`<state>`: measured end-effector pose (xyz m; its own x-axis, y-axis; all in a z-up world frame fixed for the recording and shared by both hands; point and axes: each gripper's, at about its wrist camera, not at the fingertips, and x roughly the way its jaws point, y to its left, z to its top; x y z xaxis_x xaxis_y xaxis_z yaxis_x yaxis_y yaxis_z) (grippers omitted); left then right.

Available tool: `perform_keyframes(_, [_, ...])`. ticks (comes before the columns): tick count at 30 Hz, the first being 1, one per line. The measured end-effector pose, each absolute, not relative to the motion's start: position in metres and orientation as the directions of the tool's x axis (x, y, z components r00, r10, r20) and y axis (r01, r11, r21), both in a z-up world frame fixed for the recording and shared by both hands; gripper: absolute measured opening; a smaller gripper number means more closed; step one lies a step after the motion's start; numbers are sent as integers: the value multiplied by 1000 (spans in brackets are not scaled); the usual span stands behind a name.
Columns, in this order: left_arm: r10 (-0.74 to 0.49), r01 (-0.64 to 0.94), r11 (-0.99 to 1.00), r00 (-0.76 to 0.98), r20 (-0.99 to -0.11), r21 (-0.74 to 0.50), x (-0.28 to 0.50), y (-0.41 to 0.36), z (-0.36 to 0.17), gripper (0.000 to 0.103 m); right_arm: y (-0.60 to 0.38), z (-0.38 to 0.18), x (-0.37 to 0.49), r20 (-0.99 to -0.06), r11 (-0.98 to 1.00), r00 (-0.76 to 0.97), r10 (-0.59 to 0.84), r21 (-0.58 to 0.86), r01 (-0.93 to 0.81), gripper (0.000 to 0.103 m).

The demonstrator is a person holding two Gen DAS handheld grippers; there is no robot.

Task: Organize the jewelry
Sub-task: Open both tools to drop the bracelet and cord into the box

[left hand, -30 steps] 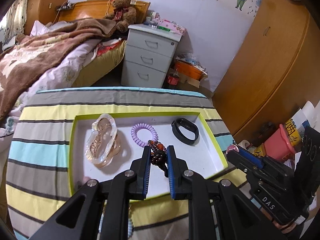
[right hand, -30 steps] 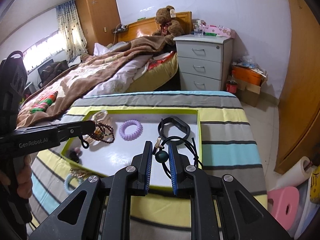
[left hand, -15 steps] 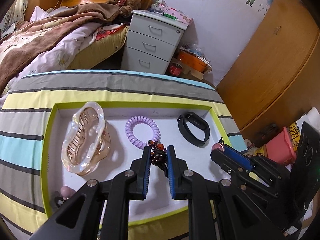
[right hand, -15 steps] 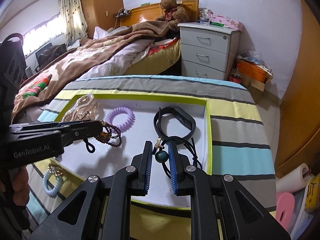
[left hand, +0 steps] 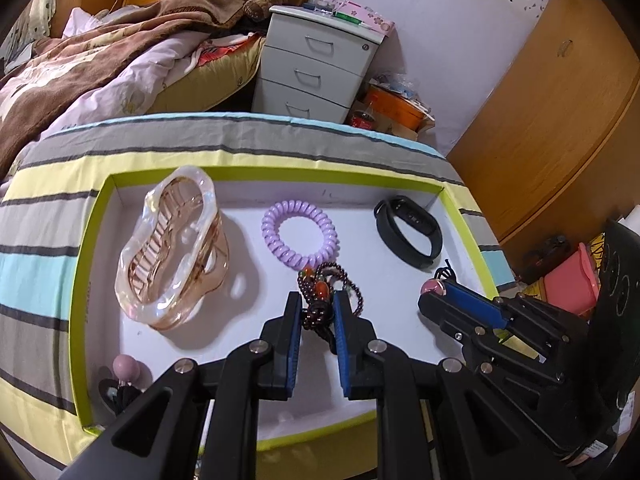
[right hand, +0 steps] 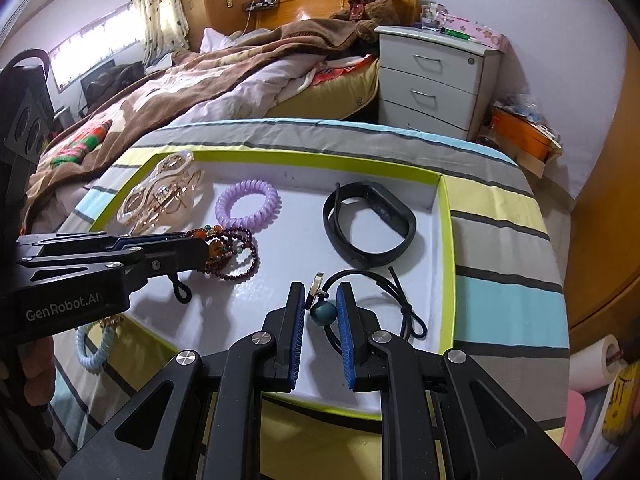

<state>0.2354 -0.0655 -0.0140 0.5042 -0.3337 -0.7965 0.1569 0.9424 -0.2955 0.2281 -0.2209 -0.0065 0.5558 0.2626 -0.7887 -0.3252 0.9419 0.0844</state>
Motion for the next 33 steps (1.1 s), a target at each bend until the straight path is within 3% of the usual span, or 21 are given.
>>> perform_keyframes(25, [-310,140,951,492,-814,-277,233,-62,-19,22,-219,-10,231,-808,947,538,240,73,-313,17])
perform_keyframes(33, [-303,138,953,493,-816,-270,233,-60,-18,35,-219,-8,230,-804,952,547,234,74,-298,18])
